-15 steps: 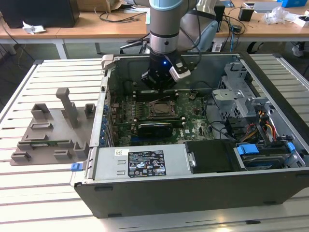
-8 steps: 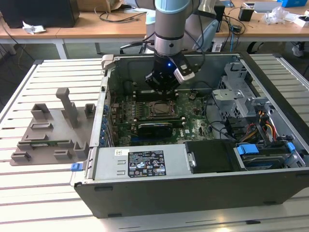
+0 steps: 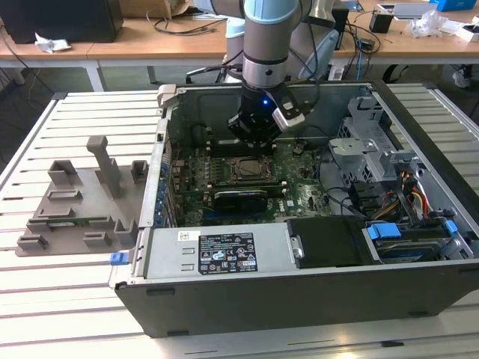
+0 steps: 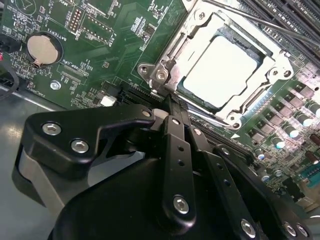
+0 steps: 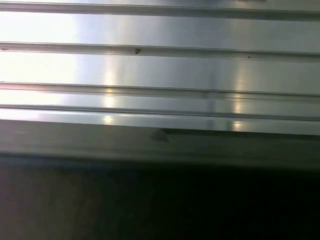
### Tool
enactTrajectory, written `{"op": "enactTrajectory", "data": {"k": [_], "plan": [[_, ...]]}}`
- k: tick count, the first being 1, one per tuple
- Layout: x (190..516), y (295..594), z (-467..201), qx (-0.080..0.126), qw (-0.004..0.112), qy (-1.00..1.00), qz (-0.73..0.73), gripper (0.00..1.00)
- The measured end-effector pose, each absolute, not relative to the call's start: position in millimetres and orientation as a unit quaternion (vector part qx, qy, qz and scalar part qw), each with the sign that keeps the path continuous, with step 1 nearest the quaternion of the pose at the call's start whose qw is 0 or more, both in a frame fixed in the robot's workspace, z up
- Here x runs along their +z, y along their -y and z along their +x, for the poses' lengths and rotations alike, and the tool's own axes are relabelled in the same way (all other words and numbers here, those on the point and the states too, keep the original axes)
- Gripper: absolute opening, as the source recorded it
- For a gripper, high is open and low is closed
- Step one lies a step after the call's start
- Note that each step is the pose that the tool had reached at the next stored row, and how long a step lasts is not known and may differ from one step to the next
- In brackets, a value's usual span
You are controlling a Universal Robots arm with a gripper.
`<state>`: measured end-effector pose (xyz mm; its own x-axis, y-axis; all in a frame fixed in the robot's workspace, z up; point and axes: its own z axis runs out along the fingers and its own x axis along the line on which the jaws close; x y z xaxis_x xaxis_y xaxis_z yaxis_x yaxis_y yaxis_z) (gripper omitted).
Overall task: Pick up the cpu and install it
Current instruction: 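Install the first cpu locking lever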
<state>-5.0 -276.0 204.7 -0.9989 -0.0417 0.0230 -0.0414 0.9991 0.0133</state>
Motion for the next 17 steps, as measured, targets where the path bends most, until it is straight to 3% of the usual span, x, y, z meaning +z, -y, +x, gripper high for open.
{"op": "enactTrajectory", "data": {"k": [17], "plan": [[206.2, 279.7, -2.0, -0.014, 0.011, 1.0, 0.021, 0.11]]}}
